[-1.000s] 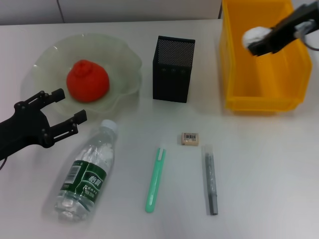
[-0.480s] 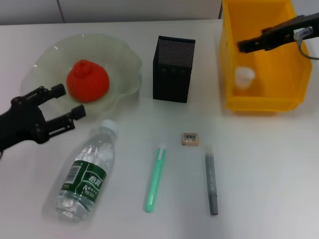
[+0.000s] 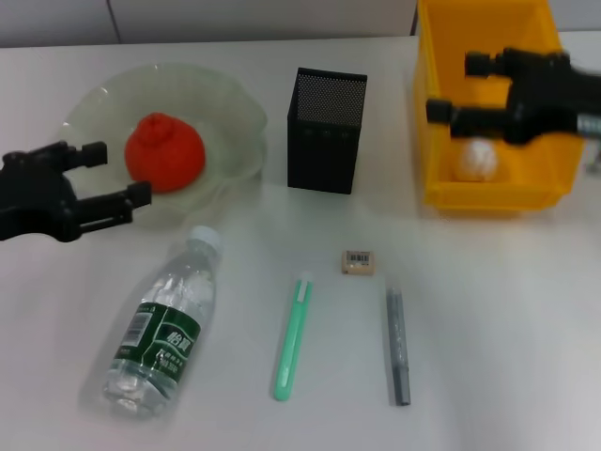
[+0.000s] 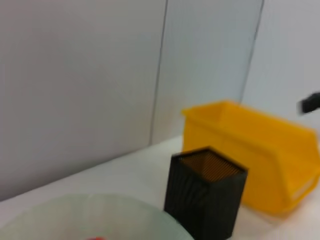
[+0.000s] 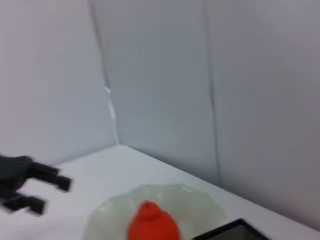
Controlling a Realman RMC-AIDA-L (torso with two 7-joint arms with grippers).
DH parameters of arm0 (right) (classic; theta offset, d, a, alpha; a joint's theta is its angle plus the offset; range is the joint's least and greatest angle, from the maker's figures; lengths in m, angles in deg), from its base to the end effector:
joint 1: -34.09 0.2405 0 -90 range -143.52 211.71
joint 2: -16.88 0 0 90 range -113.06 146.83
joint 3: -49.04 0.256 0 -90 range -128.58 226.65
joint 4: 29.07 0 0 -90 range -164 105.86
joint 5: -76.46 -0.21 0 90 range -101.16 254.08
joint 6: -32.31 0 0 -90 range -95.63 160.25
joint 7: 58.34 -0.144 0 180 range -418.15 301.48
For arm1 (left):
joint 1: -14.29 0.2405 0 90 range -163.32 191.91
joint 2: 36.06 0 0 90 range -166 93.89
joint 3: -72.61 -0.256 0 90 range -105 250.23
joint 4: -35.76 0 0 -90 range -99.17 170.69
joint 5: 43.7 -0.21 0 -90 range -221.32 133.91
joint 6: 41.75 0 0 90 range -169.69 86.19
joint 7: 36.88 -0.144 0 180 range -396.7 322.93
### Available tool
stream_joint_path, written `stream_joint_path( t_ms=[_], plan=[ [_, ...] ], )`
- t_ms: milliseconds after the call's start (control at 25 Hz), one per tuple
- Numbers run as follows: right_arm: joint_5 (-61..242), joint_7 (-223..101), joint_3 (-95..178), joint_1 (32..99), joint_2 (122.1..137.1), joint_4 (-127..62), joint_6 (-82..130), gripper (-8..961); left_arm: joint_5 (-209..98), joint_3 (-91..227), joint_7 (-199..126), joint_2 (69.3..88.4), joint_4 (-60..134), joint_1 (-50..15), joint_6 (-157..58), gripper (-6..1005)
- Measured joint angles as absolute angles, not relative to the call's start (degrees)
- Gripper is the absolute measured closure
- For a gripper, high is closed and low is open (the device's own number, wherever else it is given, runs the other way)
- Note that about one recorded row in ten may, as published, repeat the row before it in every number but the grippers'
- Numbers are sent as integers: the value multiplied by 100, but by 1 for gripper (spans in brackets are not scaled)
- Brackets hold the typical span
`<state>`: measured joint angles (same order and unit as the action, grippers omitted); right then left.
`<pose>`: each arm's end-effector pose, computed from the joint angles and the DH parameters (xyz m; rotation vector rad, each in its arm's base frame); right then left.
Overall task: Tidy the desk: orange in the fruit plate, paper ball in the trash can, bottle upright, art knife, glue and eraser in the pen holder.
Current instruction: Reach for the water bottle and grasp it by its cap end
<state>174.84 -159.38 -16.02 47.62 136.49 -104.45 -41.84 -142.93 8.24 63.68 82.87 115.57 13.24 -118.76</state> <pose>0.2106 0.3304 0.0518 -2.5089 0.5285 0.6423 -0.2646 0.2763 0.0647 -2.4522 -0.6749 -0.5262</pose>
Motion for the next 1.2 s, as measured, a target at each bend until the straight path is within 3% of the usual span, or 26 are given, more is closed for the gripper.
stream_joint_path(
  t_ms=[160,400,840,1200],
  plan=[
    [16396,-14158,-1719,4338,13649,-9393,-4857,106,-15008,-69,7791,8270,13069,1842,-11363,214],
    [16077,-12950,-1668,4329,13638,-8054,-5467,107,-16670,-1338,9585,8284,14571,2149,-11196,215],
    [16071,-11949,-1669,4363,13620,-7115,-5526,107,-19458,-3026,12168,8287,14564,1471,-10853,217],
    [16076,-11892,-1697,4443,13610,-6952,-5477,108,-19830,-3319,12779,8301,13897,1102,-10646,219]
  ],
)
